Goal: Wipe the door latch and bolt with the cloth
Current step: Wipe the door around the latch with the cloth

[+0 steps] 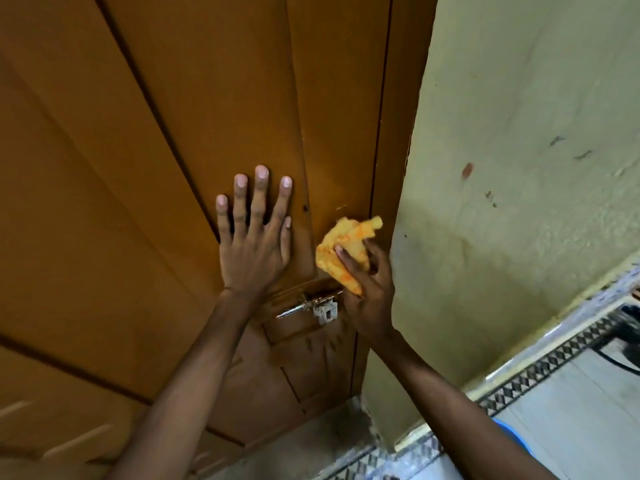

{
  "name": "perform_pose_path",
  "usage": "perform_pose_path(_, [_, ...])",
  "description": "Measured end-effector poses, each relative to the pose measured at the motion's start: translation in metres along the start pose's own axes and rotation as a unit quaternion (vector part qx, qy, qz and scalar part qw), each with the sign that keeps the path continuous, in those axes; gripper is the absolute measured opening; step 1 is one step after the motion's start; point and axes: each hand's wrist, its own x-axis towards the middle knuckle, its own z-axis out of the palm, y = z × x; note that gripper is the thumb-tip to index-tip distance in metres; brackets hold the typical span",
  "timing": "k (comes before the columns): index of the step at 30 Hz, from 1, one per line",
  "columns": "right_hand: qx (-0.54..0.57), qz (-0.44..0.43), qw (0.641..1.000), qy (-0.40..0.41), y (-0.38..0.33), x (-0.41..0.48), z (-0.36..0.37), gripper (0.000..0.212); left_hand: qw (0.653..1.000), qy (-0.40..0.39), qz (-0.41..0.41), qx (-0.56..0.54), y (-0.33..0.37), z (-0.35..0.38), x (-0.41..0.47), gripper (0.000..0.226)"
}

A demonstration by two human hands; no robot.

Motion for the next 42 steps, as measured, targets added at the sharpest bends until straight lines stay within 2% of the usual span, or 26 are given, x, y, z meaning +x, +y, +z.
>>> perform_pose_path(5, [-0.004,0.029,0.988,-0.154,0.018,-0.029,-0.016,0.044,1.000,0.004,-0.001,-0.004,-0.001,0.000,0.000,0.055])
perform_pose_path(7, [-0.006,0.035,0.988,-0.149,0.011,-0.025,-0.026,0.041,1.000,0.004,-0.005,-0.003,0.000,-0.001,0.000,0.055])
perform_pose_path(11, [0.035,0.062,0.997,-0.024,-0.019,-0.005,-0.046,0.036,1.000,0.007,-0.008,0.002,0.002,0.000,-0.002,0.055])
perform_pose_path(13, [0.040,0.062,0.997,-0.001,-0.031,0.013,-0.044,0.039,1.000,0.009,-0.011,0.007,0.001,0.000,-0.001,0.055])
perform_pose_path(16, [0.048,0.085,0.995,-0.019,-0.019,0.009,-0.028,0.038,1.000,0.006,-0.016,0.004,0.002,-0.001,-0.002,0.056])
perform_pose_path(20, [0.047,0.145,0.977,-0.150,0.005,-0.040,-0.027,0.043,1.000,0.004,-0.017,0.009,0.002,-0.001,-0.001,0.056])
perform_pose_path(22, [0.067,0.168,0.977,-0.112,0.002,-0.039,-0.035,0.044,1.000,0.006,-0.011,0.011,0.002,0.001,-0.002,0.057])
perform_pose_path(25, [0.098,0.198,0.975,0.005,-0.009,-0.008,-0.043,0.038,1.000,0.007,-0.006,0.016,0.002,0.003,-0.002,0.062])
perform_pose_path(27, [0.110,0.219,0.969,0.018,-0.012,0.014,-0.042,0.036,1.000,0.008,-0.007,0.016,0.003,0.004,-0.004,0.063])
perform_pose_path(28, [0.121,0.238,0.964,-0.004,-0.011,0.018,-0.037,0.036,1.000,0.008,-0.009,0.018,0.003,0.005,-0.004,0.063])
perform_pose_path(31, [0.119,0.310,0.938,-0.095,-0.012,0.022,-0.032,0.053,1.000,0.009,-0.009,0.019,0.002,0.006,-0.003,0.063])
perform_pose_path(32, [0.127,0.322,0.932,-0.104,-0.013,0.026,-0.033,0.051,1.000,0.009,-0.008,0.018,0.001,0.007,-0.004,0.064])
perform_pose_path(35, [0.214,0.383,0.895,-0.086,-0.022,0.060,-0.038,0.030,1.000,0.011,-0.007,0.020,0.001,0.008,-0.004,0.065])
perform_pose_path(38, [0.290,0.414,0.860,-0.067,-0.025,0.080,-0.043,0.030,1.000,0.019,-0.004,0.020,0.001,0.010,-0.004,0.065])
perform_pose_path(40, [0.261,0.410,0.866,-0.117,-0.019,0.073,-0.042,0.028,0.999,0.024,-0.003,0.021,0.002,0.012,-0.004,0.065])
perform_pose_path(42, [0.179,0.353,0.895,-0.205,-0.011,0.058,-0.039,0.035,0.999,0.030,-0.016,0.019,0.005,0.013,-0.003,0.065])
